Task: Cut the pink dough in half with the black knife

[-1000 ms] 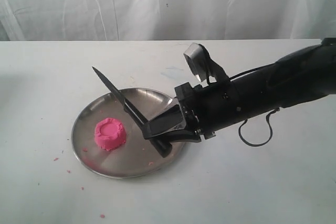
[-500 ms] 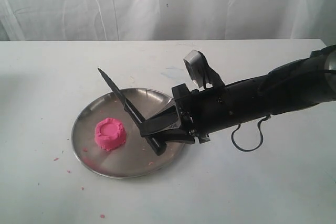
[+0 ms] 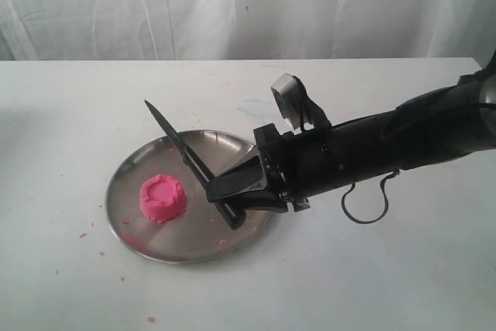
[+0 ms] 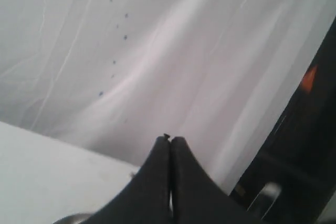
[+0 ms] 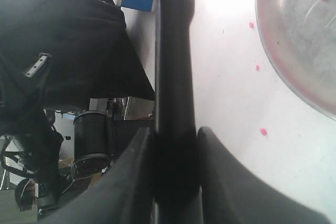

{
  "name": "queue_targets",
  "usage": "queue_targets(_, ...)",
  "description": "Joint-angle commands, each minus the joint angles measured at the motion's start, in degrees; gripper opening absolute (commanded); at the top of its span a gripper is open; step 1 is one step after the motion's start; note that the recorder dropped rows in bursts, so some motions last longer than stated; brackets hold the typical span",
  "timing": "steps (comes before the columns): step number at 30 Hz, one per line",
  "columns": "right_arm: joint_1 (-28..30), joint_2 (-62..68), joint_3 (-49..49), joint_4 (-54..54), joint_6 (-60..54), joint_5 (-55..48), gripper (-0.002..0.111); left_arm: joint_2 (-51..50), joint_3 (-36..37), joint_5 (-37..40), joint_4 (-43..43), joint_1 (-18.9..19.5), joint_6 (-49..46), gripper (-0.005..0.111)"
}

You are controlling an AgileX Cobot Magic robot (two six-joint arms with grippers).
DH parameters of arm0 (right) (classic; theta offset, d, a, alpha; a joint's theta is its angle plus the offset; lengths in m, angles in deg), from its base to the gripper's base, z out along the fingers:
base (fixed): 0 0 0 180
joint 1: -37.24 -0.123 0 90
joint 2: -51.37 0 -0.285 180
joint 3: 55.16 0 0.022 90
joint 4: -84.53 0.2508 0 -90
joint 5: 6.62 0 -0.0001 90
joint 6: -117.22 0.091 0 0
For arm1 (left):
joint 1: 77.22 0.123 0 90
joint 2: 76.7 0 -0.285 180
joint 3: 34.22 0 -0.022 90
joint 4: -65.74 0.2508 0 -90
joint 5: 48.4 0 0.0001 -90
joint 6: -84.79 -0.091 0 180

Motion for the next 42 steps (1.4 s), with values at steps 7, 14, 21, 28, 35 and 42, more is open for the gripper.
queue_targets(7,0.16,0.02,-0.28,-1.02,-1.02,-0.82,0.000,-0.42,-2.63,3.33,1.22,-0.33,19.28,0.000)
queue_targets(14,-0.21,0.02,-0.28,-2.01,-0.59,-0.82,0.000,-7.14,-14.95,33.15,7.25,-0.45,17.47,0.000)
queue_targets(21,-4.22,0.02,-0.28,-4.59,2.05,-0.82,0.000,-24.99,-24.11,38.17,2.92,-0.45,4.59,0.000)
queue_targets(28,-4.96,0.02,-0.28,-4.59,2.05,1.76,0.000,-48.25,-32.11,37.39,-7.93,-0.45,-15.57,0.000)
queue_targets(35,-4.96,1.09,-0.28,-4.10,2.39,6.44,0.000,-66.91,-40.91,38.16,-8.93,-0.34,-21.72,0.000)
queue_targets(42,-4.96,5.46,-0.28,-2.89,2.39,2.61,0.000,-73.68,-47.37,41.11,-8.82,-0.34,-25.12,0.000)
